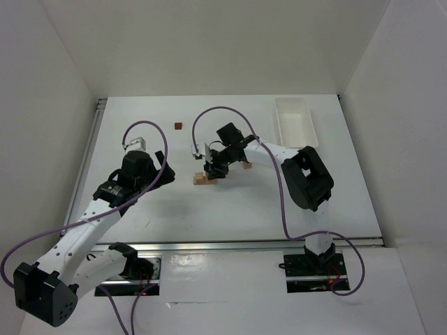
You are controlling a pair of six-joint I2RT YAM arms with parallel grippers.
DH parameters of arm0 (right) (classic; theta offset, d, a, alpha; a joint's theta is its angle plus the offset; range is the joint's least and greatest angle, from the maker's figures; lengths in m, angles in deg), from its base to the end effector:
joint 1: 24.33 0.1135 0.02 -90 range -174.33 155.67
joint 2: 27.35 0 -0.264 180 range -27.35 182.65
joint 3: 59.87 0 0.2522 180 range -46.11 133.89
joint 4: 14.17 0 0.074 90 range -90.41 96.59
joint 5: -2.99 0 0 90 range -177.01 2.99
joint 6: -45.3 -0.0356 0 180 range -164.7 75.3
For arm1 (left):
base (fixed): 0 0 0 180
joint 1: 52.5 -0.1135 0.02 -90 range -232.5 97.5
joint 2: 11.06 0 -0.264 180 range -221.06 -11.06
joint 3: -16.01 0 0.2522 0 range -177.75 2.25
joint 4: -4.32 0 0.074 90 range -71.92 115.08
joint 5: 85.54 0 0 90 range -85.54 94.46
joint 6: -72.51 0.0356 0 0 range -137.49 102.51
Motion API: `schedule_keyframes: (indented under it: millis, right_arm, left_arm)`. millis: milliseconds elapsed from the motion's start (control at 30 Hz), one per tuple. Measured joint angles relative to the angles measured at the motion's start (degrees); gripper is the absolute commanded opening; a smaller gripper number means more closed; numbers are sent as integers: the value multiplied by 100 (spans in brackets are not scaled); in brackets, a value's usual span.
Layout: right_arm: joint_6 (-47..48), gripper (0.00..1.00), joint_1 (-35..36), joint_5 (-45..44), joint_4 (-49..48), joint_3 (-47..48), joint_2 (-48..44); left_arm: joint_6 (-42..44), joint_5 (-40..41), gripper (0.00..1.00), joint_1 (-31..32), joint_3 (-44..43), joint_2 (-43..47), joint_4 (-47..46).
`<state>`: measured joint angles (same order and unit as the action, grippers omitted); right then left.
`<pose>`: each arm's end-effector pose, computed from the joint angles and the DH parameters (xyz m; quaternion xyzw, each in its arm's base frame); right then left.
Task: Build the wood block tower
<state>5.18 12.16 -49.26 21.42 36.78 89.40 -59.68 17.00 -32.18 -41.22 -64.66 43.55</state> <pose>0.3353 0.2752 0.1782 -0.6883 0.5939 0.2745 0.3132 0.1935 -0.0634 0.2787 -0.2167 0.8586 -0.1527 0.4388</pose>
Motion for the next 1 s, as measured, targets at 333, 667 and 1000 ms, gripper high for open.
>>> schedule_keyframes:
  millis: [333, 667, 1000]
  right_arm:
    - [-122, 24, 11, -48, -20, 0, 136]
    - [-251, 24, 46, -48, -98, 0, 164]
    - [-400, 24, 94, -79, -186, 0, 170]
  left_arm:
    - [13, -2, 100, 2, 72, -4, -17]
    - [20, -4, 100, 2, 72, -7, -22]
    - [22, -46, 100, 2, 74, -7, -26]
